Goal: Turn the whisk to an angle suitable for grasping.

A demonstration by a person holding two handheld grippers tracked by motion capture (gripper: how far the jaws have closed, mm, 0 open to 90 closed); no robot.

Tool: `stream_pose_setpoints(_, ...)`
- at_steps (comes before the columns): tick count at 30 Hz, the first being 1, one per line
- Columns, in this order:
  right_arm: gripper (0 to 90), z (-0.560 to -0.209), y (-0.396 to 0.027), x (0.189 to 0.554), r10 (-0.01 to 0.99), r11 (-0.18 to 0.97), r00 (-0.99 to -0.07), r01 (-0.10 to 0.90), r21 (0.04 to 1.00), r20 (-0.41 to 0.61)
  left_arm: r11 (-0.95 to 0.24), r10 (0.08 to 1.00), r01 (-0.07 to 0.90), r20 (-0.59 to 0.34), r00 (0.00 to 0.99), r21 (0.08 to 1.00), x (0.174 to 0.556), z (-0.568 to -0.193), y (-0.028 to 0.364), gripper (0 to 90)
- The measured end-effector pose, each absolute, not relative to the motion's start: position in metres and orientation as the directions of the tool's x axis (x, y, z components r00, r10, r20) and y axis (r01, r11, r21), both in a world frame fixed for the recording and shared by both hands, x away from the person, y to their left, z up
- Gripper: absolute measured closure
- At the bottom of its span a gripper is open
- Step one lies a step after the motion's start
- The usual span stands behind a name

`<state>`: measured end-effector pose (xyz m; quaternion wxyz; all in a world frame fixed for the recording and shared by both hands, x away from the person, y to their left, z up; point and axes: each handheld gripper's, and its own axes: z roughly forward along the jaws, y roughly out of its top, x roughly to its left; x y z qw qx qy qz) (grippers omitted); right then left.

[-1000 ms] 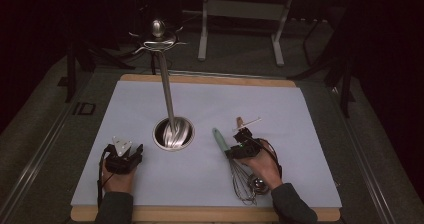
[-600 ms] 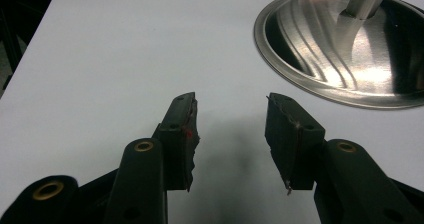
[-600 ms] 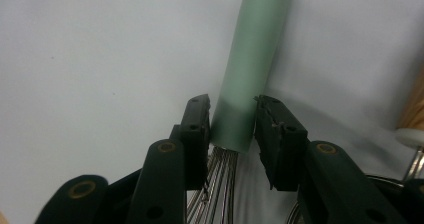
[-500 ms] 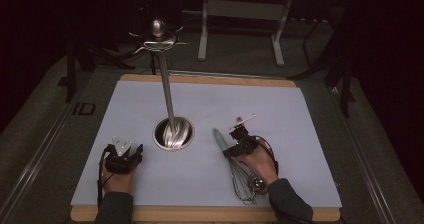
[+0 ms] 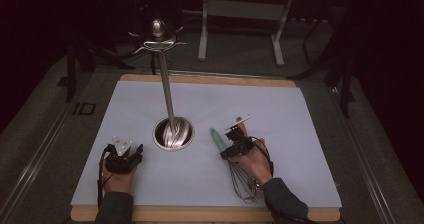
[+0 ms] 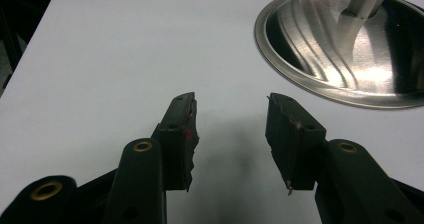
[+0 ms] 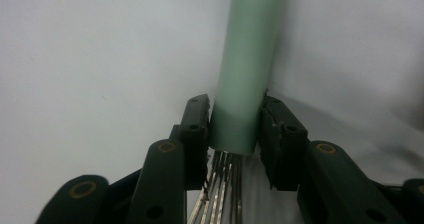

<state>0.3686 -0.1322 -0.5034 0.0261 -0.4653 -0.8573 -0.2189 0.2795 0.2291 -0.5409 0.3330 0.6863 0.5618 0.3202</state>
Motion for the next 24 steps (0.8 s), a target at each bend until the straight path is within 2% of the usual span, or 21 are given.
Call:
stream_pose_setpoints(17, 69.3, -0.477, -0.128, 0.370, 0.728, 0.378, -0.574, 0.792, 0.479, 0.374, -0.140, 0.985, 0.563, 0.056, 0.163, 0.815, 0.280, -0.541, 0.230, 55.7)
stream_pose_setpoints(24, 69.3, -0.466, -0.128, 0.374, 0.717, 0.363, -0.590, 0.771, 0.523, 0.372, -0.138, 0.985, 0.558, 0.055, 0.164, 0.818, 0.279, -0.541, 0.230, 55.4)
